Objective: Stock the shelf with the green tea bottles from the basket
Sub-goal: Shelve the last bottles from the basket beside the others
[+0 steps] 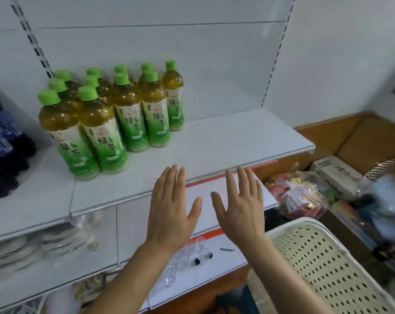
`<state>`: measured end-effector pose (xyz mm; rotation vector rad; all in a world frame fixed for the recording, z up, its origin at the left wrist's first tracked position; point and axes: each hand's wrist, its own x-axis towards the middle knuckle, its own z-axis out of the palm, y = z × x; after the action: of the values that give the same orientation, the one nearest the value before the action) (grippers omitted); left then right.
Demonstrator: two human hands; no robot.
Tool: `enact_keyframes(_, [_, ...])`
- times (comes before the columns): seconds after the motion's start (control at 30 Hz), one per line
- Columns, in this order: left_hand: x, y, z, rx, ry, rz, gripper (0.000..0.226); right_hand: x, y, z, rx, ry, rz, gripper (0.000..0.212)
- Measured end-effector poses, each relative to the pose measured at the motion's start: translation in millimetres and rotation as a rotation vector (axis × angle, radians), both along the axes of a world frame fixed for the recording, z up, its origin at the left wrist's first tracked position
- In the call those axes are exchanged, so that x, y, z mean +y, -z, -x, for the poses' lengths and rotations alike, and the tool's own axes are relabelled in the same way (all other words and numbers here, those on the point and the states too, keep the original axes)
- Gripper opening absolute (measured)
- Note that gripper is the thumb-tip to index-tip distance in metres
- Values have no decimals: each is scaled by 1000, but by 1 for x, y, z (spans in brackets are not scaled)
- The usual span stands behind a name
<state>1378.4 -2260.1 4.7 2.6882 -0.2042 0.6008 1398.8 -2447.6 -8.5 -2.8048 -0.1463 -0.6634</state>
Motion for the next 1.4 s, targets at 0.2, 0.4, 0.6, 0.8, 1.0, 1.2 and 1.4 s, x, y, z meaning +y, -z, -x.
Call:
enact_keyframes(0.2, [-109,37,-9,139,302,-39,75,-108,33,35,108,256,16,70])
enact_keyframes(0.4, [-201,81,-20,296,601,-107,77,-192,83,81,239,516,1,71])
enact_keyframes(0.6, [-263,131,-32,503,813,-182,82,-234,130,119,475,740,-48,77])
enact_keyframes(0.8, [-303,179,-37,691,894,-364,83,-238,180,140,742,818,-124,79])
enact_keyframes(1.0, [-328,233,-50,845,841,-430,83,-248,245,151,930,790,-197,81])
enact_keyframes(1.2, [-343,305,-62,1066,713,-452,92,-260,311,149,1048,685,-237,80])
enact_keyframes(1.4, [-348,365,-70,1295,557,-367,102,-267,373,146,1067,581,-198,84])
